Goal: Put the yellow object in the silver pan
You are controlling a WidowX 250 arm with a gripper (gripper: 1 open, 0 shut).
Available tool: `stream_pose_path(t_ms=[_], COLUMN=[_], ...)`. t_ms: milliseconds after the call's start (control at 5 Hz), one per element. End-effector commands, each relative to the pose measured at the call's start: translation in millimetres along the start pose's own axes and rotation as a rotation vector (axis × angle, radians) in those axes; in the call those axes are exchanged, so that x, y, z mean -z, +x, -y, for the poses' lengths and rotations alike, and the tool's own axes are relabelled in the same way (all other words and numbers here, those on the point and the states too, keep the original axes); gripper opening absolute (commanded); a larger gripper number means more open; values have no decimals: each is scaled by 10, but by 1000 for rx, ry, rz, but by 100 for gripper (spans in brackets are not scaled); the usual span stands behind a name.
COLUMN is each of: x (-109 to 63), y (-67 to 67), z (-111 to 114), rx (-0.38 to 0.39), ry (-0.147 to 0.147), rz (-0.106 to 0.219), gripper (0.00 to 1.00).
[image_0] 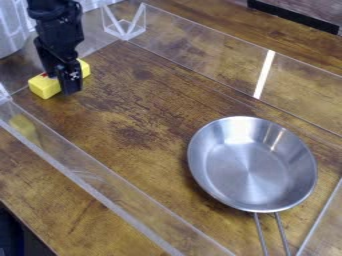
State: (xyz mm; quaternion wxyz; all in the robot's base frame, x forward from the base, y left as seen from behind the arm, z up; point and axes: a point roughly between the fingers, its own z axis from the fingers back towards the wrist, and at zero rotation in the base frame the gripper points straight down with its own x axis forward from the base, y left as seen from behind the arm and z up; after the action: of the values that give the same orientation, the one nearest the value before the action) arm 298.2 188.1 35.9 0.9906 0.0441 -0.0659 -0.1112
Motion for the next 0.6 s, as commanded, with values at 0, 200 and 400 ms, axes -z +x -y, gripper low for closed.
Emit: stream_pose_path(t_ms=[0,200,400], x=[54,74,93], y=[-58,-55,-57], z=[-23,-9,5], rx=[-14,-13,-10], ry=[-8,-9,-11], rz=[2,7,14], gripper=[100,100,100])
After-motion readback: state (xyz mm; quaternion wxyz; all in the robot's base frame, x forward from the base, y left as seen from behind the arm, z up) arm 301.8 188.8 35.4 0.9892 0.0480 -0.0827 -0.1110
